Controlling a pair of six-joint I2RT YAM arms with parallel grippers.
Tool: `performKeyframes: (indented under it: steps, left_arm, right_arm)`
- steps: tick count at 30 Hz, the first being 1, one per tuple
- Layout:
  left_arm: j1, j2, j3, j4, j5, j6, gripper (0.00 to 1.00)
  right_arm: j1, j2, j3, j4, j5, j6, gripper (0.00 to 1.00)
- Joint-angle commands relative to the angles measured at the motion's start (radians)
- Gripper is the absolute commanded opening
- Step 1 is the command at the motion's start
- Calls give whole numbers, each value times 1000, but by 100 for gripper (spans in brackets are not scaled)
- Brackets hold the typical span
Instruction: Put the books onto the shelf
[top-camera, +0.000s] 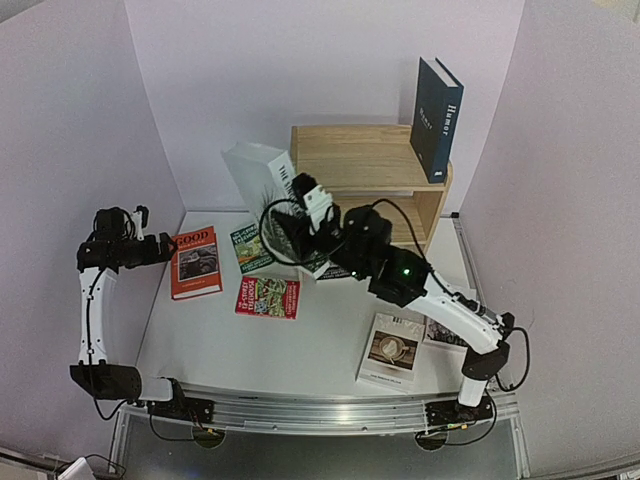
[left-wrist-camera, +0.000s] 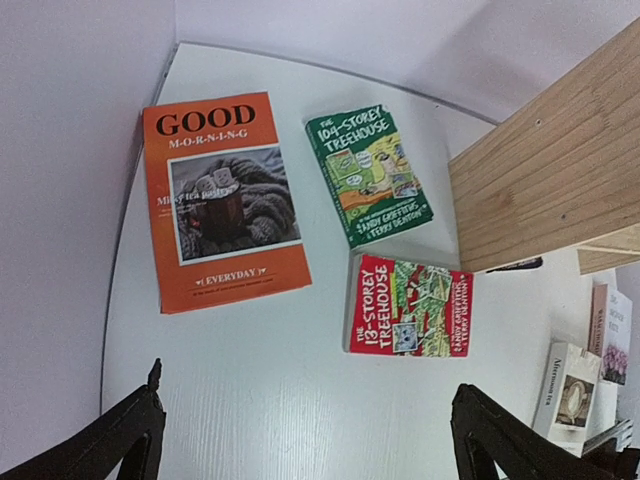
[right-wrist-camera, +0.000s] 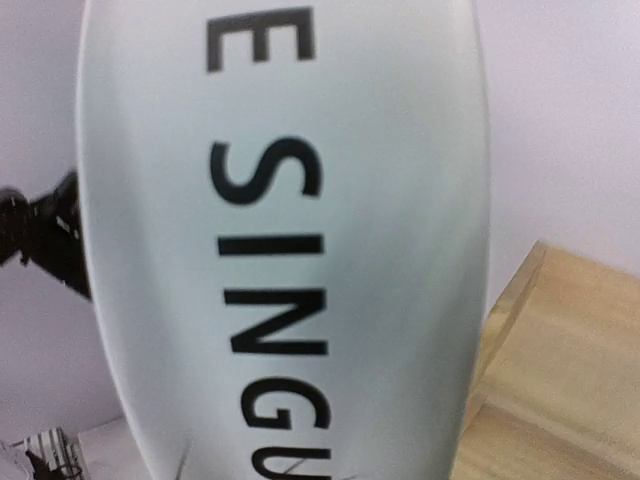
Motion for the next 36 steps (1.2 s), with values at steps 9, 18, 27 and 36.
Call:
performKeyframes:
  steps: [9, 18, 27, 36]
  left_arm:
    - [2, 7, -47, 52, -32, 49, 100]
    - [1, 29, -50, 56, -8, 49, 100]
    - [0, 1, -76, 64, -8, 49, 100]
    - [1, -12, -94, 67, -5, 48, 100]
  right_arm:
    - [-316, -56, 129, 314, 133, -346, 9]
    - [-536, -12, 49, 390, 99, -231, 9]
    - [-625, 1, -19, 414, 133, -142, 14]
    - [-630, -17, -58, 423, 159, -156, 32]
